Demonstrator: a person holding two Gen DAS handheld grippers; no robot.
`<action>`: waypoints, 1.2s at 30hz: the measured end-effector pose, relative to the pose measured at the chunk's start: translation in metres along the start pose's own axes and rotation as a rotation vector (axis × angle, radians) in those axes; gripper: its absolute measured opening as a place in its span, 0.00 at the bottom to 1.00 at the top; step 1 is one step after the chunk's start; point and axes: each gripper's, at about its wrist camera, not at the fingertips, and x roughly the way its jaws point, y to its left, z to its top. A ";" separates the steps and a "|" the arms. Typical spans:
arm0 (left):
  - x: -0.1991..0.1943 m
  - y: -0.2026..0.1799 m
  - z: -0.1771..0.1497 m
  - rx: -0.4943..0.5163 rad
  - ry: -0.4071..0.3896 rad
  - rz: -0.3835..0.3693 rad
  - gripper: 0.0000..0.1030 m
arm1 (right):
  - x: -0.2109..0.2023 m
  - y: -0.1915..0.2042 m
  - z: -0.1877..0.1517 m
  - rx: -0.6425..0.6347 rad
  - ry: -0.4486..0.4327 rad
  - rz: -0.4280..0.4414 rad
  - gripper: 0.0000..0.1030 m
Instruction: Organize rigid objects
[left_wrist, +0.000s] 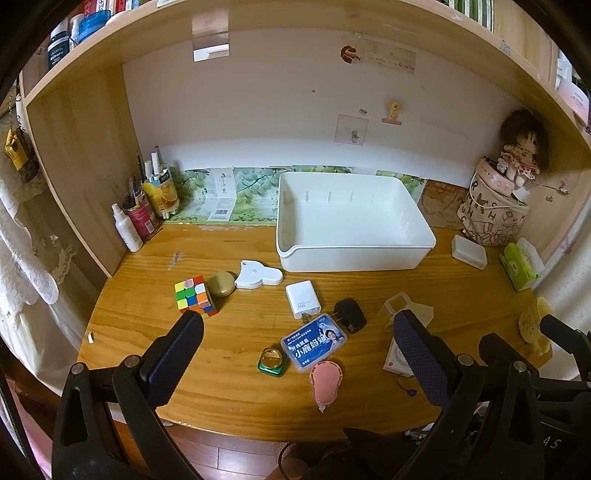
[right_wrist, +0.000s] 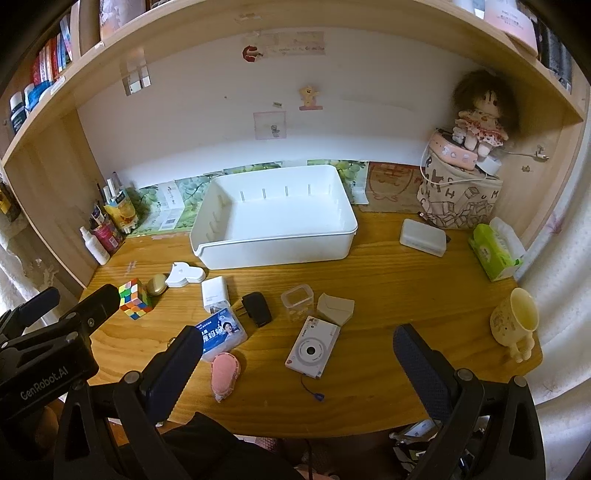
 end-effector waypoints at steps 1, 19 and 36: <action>0.001 0.001 0.001 0.003 0.002 -0.003 0.99 | 0.000 0.001 0.000 0.002 0.001 -0.003 1.00; 0.010 0.034 0.004 0.033 0.023 -0.052 0.99 | -0.004 0.038 -0.009 0.036 0.009 -0.064 1.00; 0.024 0.054 -0.005 0.061 0.114 -0.113 0.99 | -0.004 0.054 -0.032 0.104 0.073 -0.095 1.00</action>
